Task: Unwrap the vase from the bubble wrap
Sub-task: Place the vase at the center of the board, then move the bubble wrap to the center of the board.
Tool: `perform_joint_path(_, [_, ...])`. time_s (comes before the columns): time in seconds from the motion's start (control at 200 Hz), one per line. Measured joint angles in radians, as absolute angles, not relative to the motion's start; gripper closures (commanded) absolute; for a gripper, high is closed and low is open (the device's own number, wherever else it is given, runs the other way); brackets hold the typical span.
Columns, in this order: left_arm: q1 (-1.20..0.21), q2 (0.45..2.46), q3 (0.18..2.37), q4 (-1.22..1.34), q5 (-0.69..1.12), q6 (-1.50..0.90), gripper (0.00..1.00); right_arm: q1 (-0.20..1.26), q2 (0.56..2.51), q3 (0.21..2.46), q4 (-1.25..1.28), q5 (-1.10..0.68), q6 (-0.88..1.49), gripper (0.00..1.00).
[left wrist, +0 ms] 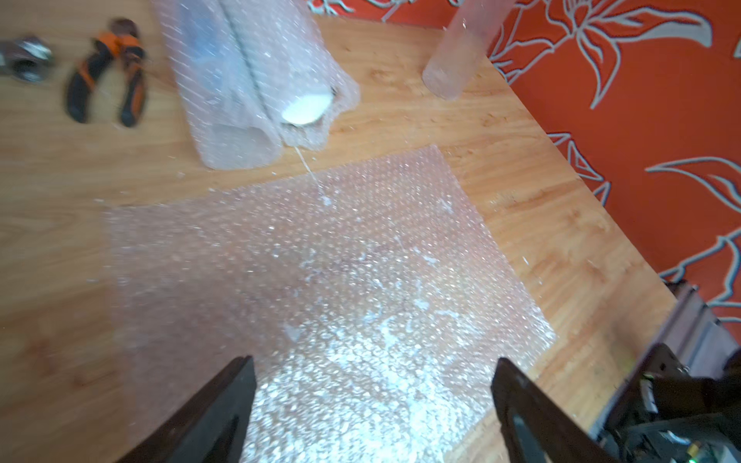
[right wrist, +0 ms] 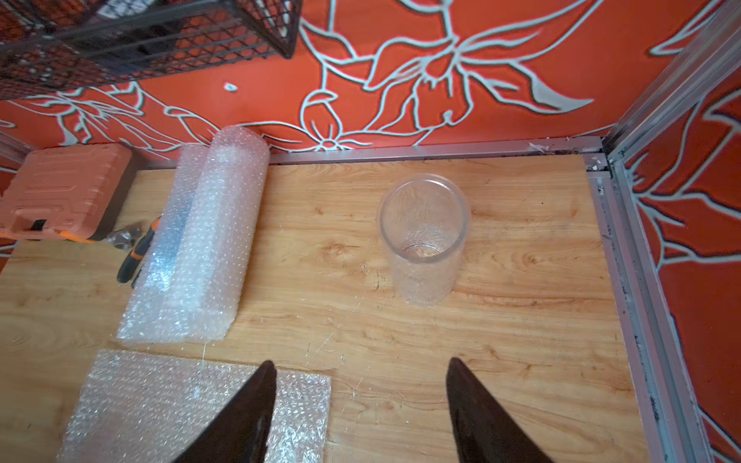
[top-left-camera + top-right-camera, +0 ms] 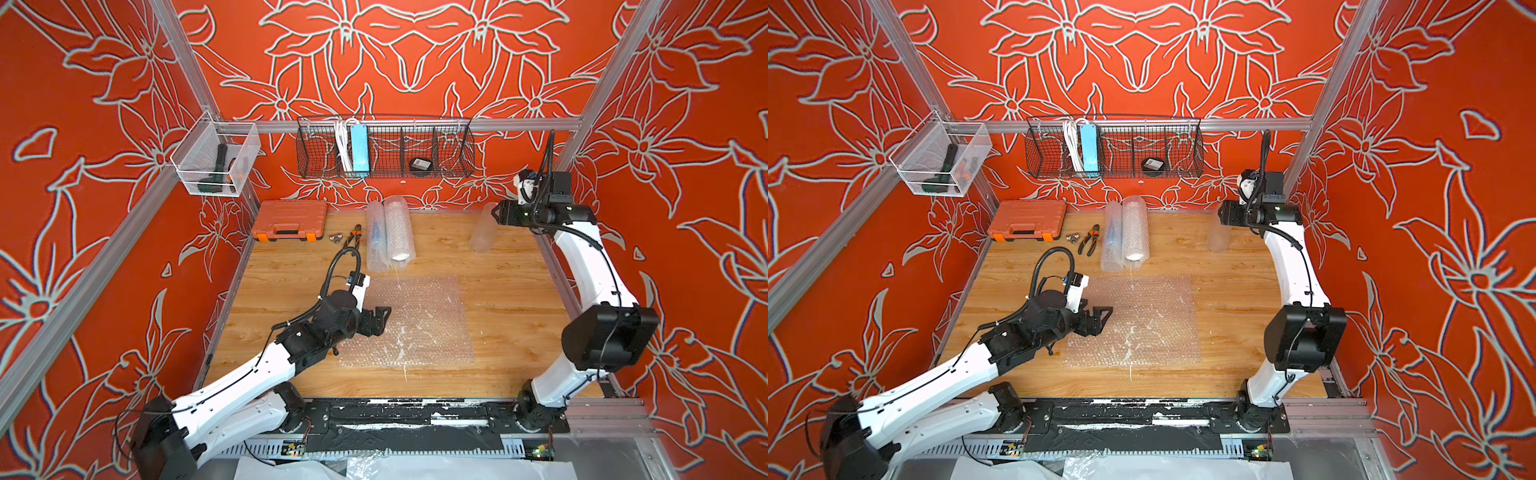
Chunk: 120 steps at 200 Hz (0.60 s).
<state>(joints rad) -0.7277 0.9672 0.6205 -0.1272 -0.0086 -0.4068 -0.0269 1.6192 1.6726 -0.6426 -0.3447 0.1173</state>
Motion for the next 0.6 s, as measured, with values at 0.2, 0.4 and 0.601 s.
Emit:
perform_joint_path(0.2, [-0.756, 1.227, 0.632, 0.008, 0.172, -0.453, 0.25, -0.022, 1.447, 1.489, -0.549, -0.379, 0.121, 0.32])
perform_joint_path(0.4, [-0.854, 1.528, 0.81, 0.067, 0.256, -0.469, 0.36, -0.009, 1.276, 1.283, -0.506, -0.397, 0.155, 0.31])
perform_joint_path(0.601, [-0.905, 1.758, 0.989, 0.163, 0.367, -0.477, 0.45, 0.014, 1.133, 1.118, -0.503, -0.409, 0.182, 0.3])
